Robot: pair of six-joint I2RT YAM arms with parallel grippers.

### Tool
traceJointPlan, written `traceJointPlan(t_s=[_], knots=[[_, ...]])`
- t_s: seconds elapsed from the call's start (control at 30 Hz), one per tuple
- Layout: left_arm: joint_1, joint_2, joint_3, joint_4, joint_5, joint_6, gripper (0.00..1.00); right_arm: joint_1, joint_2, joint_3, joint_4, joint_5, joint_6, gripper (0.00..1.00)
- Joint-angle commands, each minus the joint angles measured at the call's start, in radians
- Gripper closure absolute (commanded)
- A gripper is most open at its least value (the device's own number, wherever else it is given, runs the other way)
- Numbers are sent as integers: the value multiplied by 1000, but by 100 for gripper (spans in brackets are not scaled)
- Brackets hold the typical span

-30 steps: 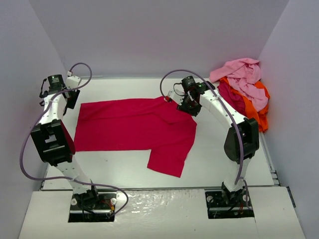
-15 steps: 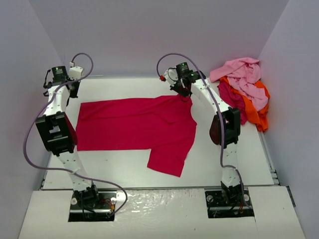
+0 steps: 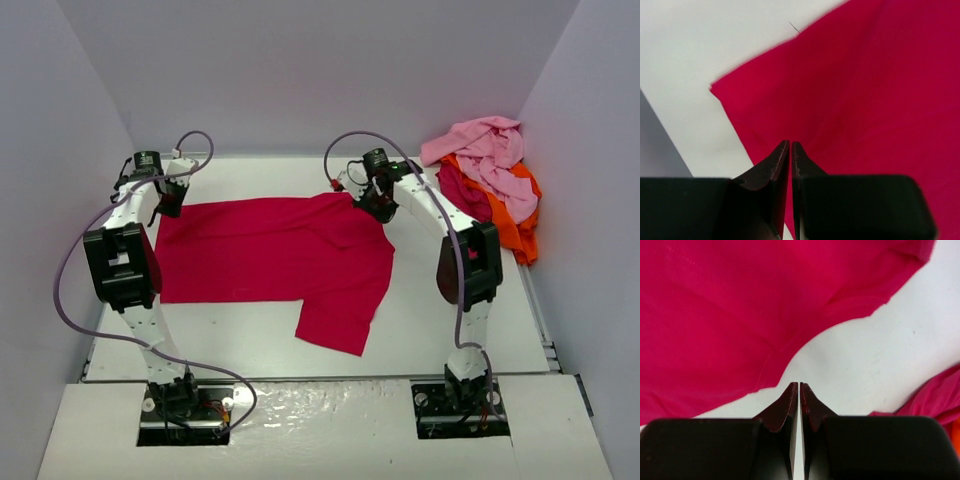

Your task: Fold and stack the t-shirts

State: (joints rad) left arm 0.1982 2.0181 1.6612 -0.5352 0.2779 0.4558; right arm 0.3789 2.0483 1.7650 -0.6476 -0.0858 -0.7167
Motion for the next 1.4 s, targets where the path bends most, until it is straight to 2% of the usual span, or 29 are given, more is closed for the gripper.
traceJointPlan(t_s=[0.0,0.1,0.3,0.63,0.77,0.9,1.0,1.17,1.37], knots=[[7,-67,-1,-50,35,61,95,-12,-128,-12,14,-52,-17,98],[5,-37,36,-100,61,60,99,24,-79,25,0,-77,12,98],[-9,6,67,-110,51,43,100,77,27,87,-15,-88,20,100],[-42,99,146,-186,25,75,100,86,201,174,-55,-85,27,100],[-55,141,180,-229,2,108,100,83,239,189,-66,-30,15,100],[-62,222,294,-322,-8,121,100,67,300,230,-72,76,24,100],[-77,279,369,-361,-56,120,100,55,359,295,-70,220,55,100],[-110,380,502,-409,-129,106,100,15,454,410,-63,324,78,100],[-148,537,763,-499,-160,87,100,-25,565,577,-48,401,48,100]])
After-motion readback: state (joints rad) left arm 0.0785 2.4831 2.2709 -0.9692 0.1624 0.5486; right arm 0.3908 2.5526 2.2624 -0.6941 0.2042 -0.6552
